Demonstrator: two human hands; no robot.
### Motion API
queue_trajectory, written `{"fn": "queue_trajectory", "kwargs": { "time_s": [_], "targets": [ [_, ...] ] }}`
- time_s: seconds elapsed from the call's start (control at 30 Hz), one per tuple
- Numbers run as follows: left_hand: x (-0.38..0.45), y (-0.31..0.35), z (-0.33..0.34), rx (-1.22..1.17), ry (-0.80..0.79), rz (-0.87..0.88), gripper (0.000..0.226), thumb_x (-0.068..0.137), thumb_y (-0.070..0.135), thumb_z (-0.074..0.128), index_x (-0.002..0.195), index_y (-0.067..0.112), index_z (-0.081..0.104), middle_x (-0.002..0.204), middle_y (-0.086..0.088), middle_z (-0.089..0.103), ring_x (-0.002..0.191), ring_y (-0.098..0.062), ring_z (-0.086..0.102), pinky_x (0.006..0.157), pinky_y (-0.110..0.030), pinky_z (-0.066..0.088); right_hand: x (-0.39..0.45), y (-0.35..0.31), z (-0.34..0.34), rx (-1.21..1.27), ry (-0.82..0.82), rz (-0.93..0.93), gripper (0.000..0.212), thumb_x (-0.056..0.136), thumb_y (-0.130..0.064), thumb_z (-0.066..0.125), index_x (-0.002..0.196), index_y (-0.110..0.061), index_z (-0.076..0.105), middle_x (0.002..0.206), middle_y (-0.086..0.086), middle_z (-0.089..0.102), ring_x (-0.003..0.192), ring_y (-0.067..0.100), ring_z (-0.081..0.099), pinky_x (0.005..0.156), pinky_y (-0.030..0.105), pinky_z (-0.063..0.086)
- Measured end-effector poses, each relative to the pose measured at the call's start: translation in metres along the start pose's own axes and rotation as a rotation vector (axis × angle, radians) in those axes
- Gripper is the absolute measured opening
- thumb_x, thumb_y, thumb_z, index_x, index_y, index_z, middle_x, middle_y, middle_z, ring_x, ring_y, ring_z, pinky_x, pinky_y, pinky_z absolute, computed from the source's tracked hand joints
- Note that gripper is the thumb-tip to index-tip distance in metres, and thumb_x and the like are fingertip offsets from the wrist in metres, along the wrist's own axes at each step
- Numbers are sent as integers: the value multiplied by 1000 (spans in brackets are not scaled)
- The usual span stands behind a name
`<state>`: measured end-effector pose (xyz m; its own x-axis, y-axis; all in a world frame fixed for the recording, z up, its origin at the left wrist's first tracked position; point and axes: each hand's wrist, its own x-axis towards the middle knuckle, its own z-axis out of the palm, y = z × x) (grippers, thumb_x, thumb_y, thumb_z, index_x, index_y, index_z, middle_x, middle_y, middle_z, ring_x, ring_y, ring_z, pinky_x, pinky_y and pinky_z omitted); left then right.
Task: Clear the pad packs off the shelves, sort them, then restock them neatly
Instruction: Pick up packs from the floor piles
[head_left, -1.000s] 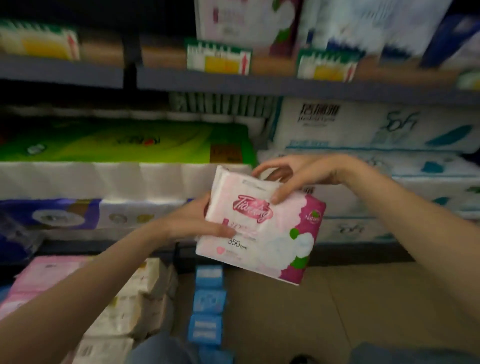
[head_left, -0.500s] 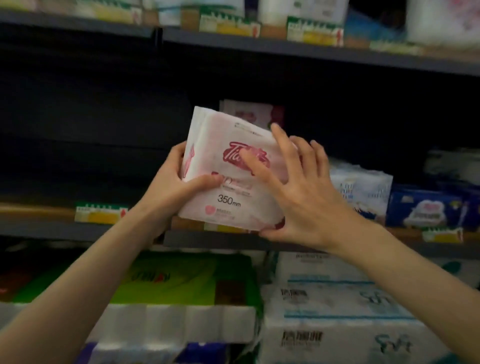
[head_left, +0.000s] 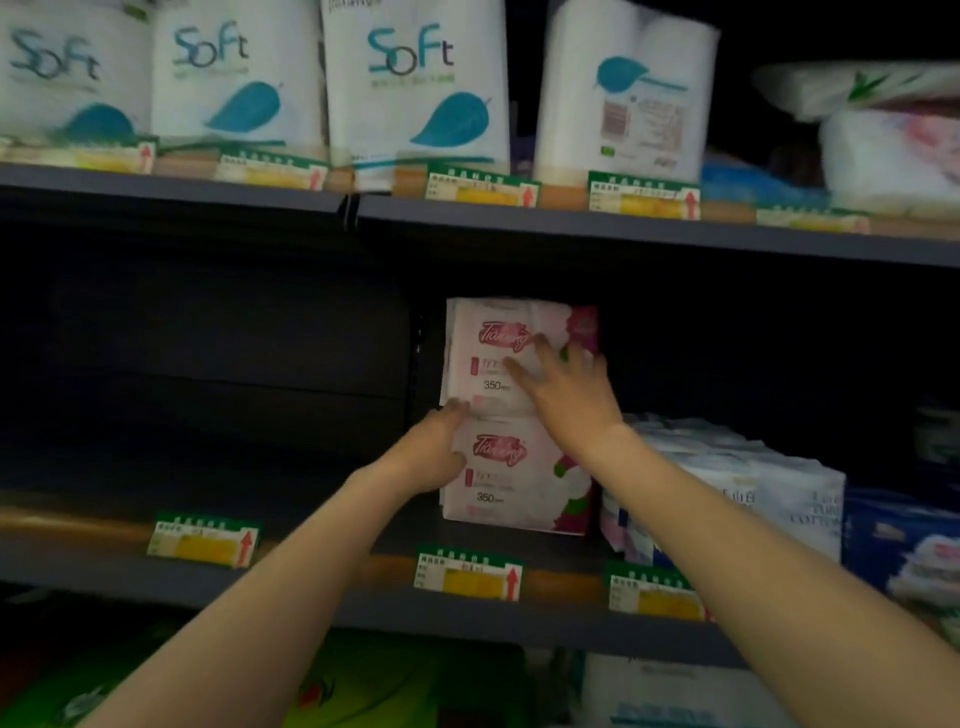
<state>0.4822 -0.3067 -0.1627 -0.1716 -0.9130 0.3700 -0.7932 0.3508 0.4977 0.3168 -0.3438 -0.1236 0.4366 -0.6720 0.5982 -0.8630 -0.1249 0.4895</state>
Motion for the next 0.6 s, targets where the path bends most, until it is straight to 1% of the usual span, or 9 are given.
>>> {"fn": "queue_trajectory", "kwargs": {
  "time_s": [0.07, 0.1, 0.17, 0.2, 0.27, 0.33, 0.43, 0.5, 0.6],
  "targets": [
    [9, -4, 6, -60, -9, -50, 70, 95, 2, 43, 150, 18, 5, 153, -10, 19, 136, -25, 31, 105, -29, 34, -1, -6, 4, -8, 20, 13, 65, 93, -20, 45, 149, -27, 13, 149, 19, 17, 127, 39, 30, 100, 53, 32],
    [11, -4, 8, -86, 38, -59, 68, 95, 2, 44, 150, 19, 8, 152, -11, 22, 133, -26, 35, 102, -29, 37, 1, -4, 6, 1, 20, 27, 66, 93, -21, 46, 149, -30, 12, 149, 19, 15, 130, 40, 26, 102, 56, 29],
    [15, -7, 11, -117, 211, -55, 61, 94, 5, 46, 148, 17, 20, 148, -13, 27, 128, -27, 41, 95, -27, 40, 6, 1, 11, 68, -23, 66, 68, 94, -23, 47, 148, -39, 9, 154, 18, -4, 137, 46, 7, 107, 64, 16],
    [18, -8, 12, -139, 272, -61, 60, 94, 6, 47, 147, 17, 23, 147, -14, 26, 127, -29, 41, 95, -28, 40, 8, 4, 14, 115, -44, 83, 69, 94, -23, 47, 147, -44, 6, 154, 16, -16, 138, 48, -4, 108, 66, 10],
    [25, -8, 13, -191, 249, -88, 65, 93, 5, 48, 149, 17, 17, 148, -13, 24, 129, -29, 38, 97, -31, 40, 6, 5, 20, 172, -76, 90, 76, 94, -21, 50, 146, -47, 2, 151, 14, -29, 137, 50, -16, 109, 66, 8],
    [32, -4, 19, -216, 171, -101, 72, 92, 1, 46, 150, 14, 6, 150, -10, 24, 131, -27, 36, 98, -29, 39, 2, 7, 25, 185, -89, 98, 85, 91, -17, 56, 146, -47, -2, 151, 14, -31, 137, 49, -18, 110, 64, 11],
    [40, 2, 24, -217, 116, -114, 82, 90, 1, 48, 150, 15, -7, 152, -8, 20, 133, -26, 34, 103, -35, 40, -2, 11, 28, 171, -97, 116, 91, 89, -12, 57, 146, -45, -4, 152, 14, -29, 138, 48, -16, 109, 61, 20],
    [43, 4, 26, -199, 114, -120, 83, 90, 4, 50, 149, 14, -8, 152, -8, 20, 133, -26, 35, 103, -36, 40, 1, 13, 29, 189, -120, 106, 87, 90, -9, 55, 147, -44, 0, 153, 12, -27, 138, 48, -15, 107, 57, 32],
    [40, 3, 25, -196, 115, -117, 83, 89, 5, 52, 150, 14, -4, 150, -9, 24, 130, -26, 38, 100, -34, 42, 7, 18, 23, 244, -212, 92, 78, 93, -13, 52, 147, -46, 5, 154, 9, -26, 139, 45, -16, 102, 51, 40]
  ]
}}
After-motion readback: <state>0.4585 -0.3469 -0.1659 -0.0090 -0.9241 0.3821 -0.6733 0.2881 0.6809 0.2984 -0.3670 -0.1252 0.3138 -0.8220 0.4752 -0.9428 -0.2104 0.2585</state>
